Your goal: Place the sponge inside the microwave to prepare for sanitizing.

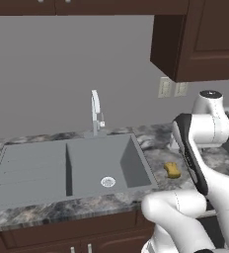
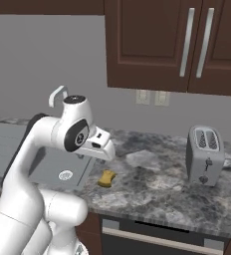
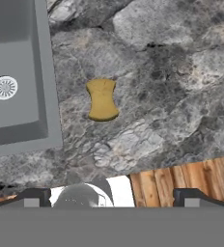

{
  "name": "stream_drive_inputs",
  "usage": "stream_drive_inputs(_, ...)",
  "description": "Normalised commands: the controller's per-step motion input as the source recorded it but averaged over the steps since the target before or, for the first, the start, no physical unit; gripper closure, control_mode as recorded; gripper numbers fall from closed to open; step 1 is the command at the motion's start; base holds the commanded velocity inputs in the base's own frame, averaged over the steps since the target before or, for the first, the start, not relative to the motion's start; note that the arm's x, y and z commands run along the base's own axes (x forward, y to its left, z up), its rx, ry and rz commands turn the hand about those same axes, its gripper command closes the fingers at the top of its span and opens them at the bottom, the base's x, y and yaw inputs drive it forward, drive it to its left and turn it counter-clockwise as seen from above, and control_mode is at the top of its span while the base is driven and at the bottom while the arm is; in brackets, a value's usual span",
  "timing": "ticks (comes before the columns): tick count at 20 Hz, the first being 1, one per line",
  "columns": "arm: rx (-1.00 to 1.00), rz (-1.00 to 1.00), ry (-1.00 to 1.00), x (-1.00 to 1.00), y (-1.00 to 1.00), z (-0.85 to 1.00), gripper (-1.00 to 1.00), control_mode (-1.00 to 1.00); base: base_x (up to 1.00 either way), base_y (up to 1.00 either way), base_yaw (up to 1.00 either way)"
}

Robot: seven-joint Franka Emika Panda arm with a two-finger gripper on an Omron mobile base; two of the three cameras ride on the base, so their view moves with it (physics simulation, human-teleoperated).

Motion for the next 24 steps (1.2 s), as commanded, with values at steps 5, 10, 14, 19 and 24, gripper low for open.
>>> stream_drive_inputs(5,0.00,0.00,0.00,0.20,0.00,-0.48,-1.00,-1.00,0.00,0.00,0.00)
stream_drive_inputs(10,0.00,0.00,0.00,0.24,0.00,-0.56,-1.00,-1.00,0.00,0.00,0.00)
stream_drive_inputs(14,0.00,0.00,0.01,0.24,0.00,-0.48,-1.00,-1.00,0.00,0.00,0.00)
stream_drive_inputs(19,0.00,0.00,0.00,0.26,0.00,-0.32,-1.00,-1.00,0.00,0.00,0.00)
stream_drive_inputs(24,0.00,0.00,0.00,0.37,0.00,-0.09,-1.00,-1.00,0.00,0.00,0.00)
